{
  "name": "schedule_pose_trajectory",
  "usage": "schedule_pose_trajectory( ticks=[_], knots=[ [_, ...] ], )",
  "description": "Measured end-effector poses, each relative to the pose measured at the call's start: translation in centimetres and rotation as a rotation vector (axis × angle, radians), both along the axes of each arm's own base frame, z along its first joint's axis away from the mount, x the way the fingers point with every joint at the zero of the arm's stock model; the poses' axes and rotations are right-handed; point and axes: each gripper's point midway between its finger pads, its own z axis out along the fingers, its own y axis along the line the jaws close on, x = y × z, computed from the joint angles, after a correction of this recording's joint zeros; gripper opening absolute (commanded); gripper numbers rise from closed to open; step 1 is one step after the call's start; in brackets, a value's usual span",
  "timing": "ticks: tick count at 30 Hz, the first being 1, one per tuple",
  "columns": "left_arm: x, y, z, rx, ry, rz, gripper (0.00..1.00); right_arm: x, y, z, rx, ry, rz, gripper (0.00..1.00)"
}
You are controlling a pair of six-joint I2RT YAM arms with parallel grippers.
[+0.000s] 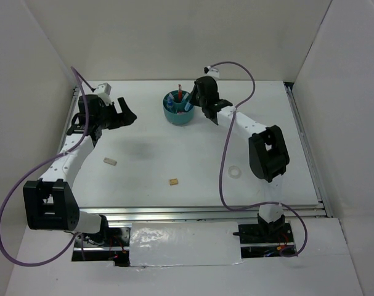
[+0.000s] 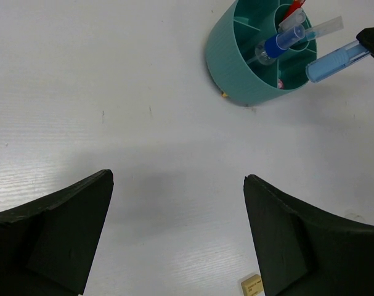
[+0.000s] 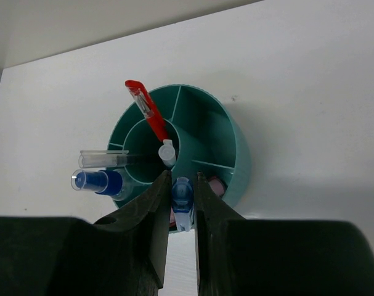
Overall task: Sort the stationery into containers
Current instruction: Place the pen in the storage box, then pick up the stationery from the center of the board.
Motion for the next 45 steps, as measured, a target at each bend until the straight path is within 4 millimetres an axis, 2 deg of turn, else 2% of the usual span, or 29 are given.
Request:
schedule_pose_trajectory(
  ticks=[6,9,10,12,13,17,21,25,27,29,32,34,35,40,42,45],
  knots=[
    [0.1,1.3,0.1,-0.021,-0.004,0.017,0.99,0.2,1.6,-1.1,0.002,0.005,0.019,0.06],
    [0.0,1.7,-0.3,-0.023,-0.001,0.025,0.99,0.3,2.0,-1.8,-0.003,0.013,0.026,0.28],
    [-0.1,1.8,-0.4,-0.023,0.0,0.026,0.99,0.3,2.1,-2.0,-0.003,0.015,0.025,0.41],
    [-0.1,1.8,-0.4,-0.025,0.001,0.025,0.99,0.3,2.2,-2.2,0.0,0.014,0.026,0.52],
    [-0.1,1.8,-0.4,-0.025,0.0,0.023,0.99,0.4,2.3,-2.2,0.0,0.012,0.027,0.53],
    [-0.2,1.8,-0.2,-0.027,-0.006,0.014,0.99,0.4,2.4,-2.2,-0.006,0.009,0.04,0.53],
    [-0.5,1.7,0.4,-0.009,-0.03,-0.017,0.99,-0.4,2.6,-1.4,-0.021,-0.002,0.087,0.46],
    [-1.4,1.5,1.2,0.041,-0.066,-0.092,0.99,-3.6,1.2,1.3,-0.077,-0.018,0.19,0.3],
    [-1.9,1.3,1.3,0.067,-0.075,-0.132,0.99,-6.1,-0.1,3.7,-0.125,-0.04,0.295,0.27],
    [-2.7,1.0,1.5,0.107,-0.091,-0.195,0.99,-8.6,-2.3,5.7,-0.192,-0.061,0.384,0.21],
    [-3.8,0.6,1.8,0.148,-0.118,-0.265,0.99,-12.2,-6.6,6.3,-0.336,-0.045,0.497,0.21],
    [-4.5,0.3,1.9,0.168,-0.13,-0.31,0.99,-14.6,-9.5,4.7,-0.43,0.015,0.563,0.22],
    [-4.8,0.0,1.8,0.167,-0.129,-0.328,0.99,-15.6,-10.9,3.3,-0.469,0.065,0.59,0.25],
    [-5.6,-0.6,1.4,0.159,-0.118,-0.384,0.99,-21.8,-16.3,-7.0,-0.587,0.436,0.753,0.39],
    [-5.8,-0.8,1.3,0.153,-0.113,-0.396,0.99,-24.4,-17.7,-9.9,-0.589,0.569,0.813,0.46],
    [-6.1,-0.9,1.2,0.145,-0.104,-0.407,0.99,-27.0,-19.2,-11.6,-0.571,0.681,0.867,0.81]
  ],
)
